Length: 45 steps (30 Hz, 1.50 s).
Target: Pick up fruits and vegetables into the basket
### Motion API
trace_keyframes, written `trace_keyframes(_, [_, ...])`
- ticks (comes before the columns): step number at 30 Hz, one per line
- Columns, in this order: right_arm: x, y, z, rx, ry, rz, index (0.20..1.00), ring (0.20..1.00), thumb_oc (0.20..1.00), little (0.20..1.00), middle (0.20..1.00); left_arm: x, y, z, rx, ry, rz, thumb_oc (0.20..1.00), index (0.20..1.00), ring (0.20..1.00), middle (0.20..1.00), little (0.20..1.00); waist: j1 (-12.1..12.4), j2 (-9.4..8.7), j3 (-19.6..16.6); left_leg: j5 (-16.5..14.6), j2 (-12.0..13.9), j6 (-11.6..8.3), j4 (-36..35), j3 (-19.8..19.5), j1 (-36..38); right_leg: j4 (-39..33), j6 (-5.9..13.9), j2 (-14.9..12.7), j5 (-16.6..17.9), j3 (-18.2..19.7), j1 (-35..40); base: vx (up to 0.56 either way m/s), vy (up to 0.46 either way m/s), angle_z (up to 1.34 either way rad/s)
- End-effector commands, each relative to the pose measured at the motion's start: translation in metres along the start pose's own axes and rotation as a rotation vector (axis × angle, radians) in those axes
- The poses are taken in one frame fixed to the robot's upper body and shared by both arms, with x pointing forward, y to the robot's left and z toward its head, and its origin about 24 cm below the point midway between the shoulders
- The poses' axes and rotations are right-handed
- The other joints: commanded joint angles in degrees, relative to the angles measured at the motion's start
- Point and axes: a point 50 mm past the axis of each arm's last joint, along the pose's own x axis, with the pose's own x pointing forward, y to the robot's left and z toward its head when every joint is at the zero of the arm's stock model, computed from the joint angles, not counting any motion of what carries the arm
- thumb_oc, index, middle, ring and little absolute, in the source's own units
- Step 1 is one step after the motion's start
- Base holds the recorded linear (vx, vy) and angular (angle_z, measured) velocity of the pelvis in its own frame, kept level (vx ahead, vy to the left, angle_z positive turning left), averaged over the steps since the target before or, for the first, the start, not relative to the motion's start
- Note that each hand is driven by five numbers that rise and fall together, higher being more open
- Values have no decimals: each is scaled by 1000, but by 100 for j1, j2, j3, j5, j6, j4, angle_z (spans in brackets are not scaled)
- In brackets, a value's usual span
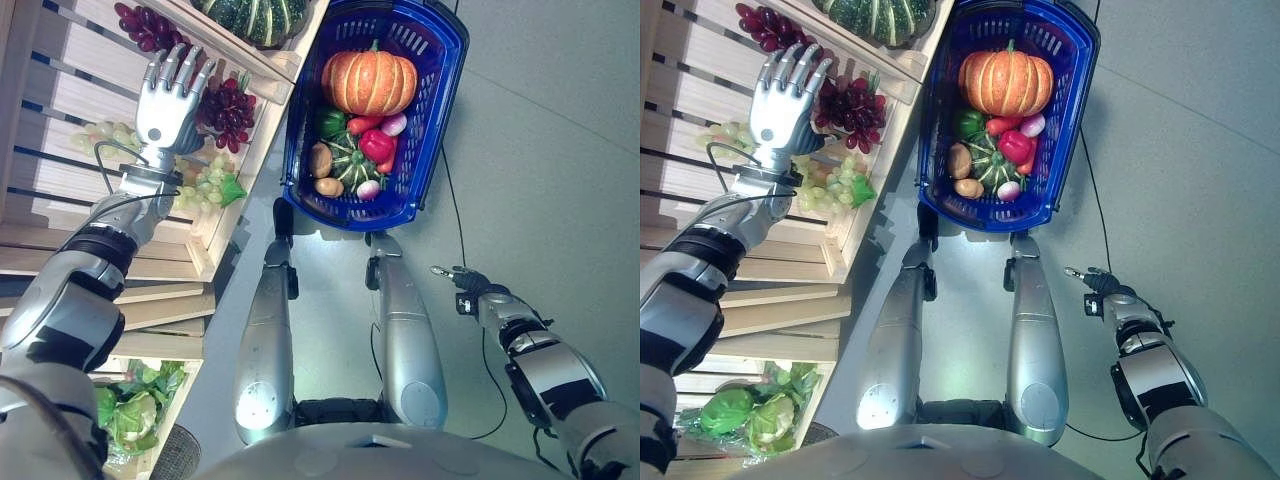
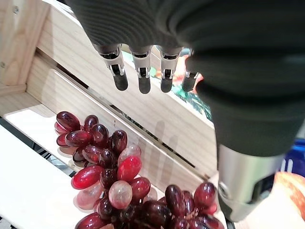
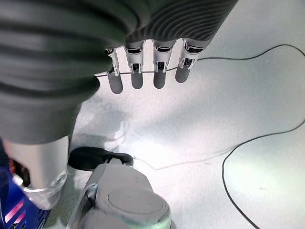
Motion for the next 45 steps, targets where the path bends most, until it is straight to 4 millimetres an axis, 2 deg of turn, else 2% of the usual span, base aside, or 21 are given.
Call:
trace_keyframes(1, [-2, -22, -13, -40, 53, -50, 1000, 1000, 1000, 1000, 1000, 8, 13, -23, 97, 8, -18, 1000, 1000, 1000, 1000, 1000, -28, 72, -99, -429, -335, 275, 405, 204, -255, 172, -47, 292, -357, -244, 133, 0, 0, 0])
trace_keyframes(9, [-3, -28, -4, -55, 41, -59, 1000, 1000, 1000, 1000, 1000, 1, -4, -32, 135, 68, -279, 1000, 1000, 1000, 1000, 1000, -81, 93, -99, -379, -305, 260, 332, 265, -259, 121, -45, 325, -332, -219, 126, -3, 5, -1])
trace_keyframes(19, [-3, -32, 1, -78, 36, -62, 1000, 1000, 1000, 1000, 1000, 0, -8, -50, 187, 171, -411, 1000, 1000, 1000, 1000, 1000, -168, 61, -99, -341, -266, 249, 312, 306, -276, 138, -54, 361, -340, -185, 95, 0, 0, 0])
trace_keyframes(25, [-3, -32, 4, -80, 33, -61, 1000, 1000, 1000, 1000, 1000, 1, -7, -52, 201, 180, -413, 1000, 1000, 1000, 1000, 1000, -179, 54, -99, -334, -263, 243, 309, 310, -296, 138, -55, 366, -337, -180, 73, 0, 0, 0])
trace_keyframes(26, [-3, -29, 7, -84, 29, -51, 1000, 1000, 1000, 1000, 1000, 9, 1, -58, 244, 205, -375, 1000, 1000, 1000, 1000, 1000, -209, -2, -99, -326, -251, 246, 303, 314, -335, 142, -63, 390, -334, -165, 20, 0, 0, 0])
trace_keyframes(32, [-3, -25, 8, -82, 22, -44, 1000, 1000, 1000, 1000, 1000, 22, 14, -61, 298, 208, -252, 1000, 1000, 1000, 1000, 1000, -238, -72, -99, -302, -246, 236, 295, 300, -402, 110, -62, 410, -286, -142, -56, 0, 0, 0])
trace_keyframes(45, [-2, -17, 13, -90, 15, -29, 1000, 1000, 1000, 1000, 1000, 21, 9, -57, 368, 174, -271, 1000, 1000, 1000, 1000, 1000, -255, -179, -99, -338, -243, 224, 380, 312, -508, 161, -55, 419, -277, -140, -176, 1, 1, 0])
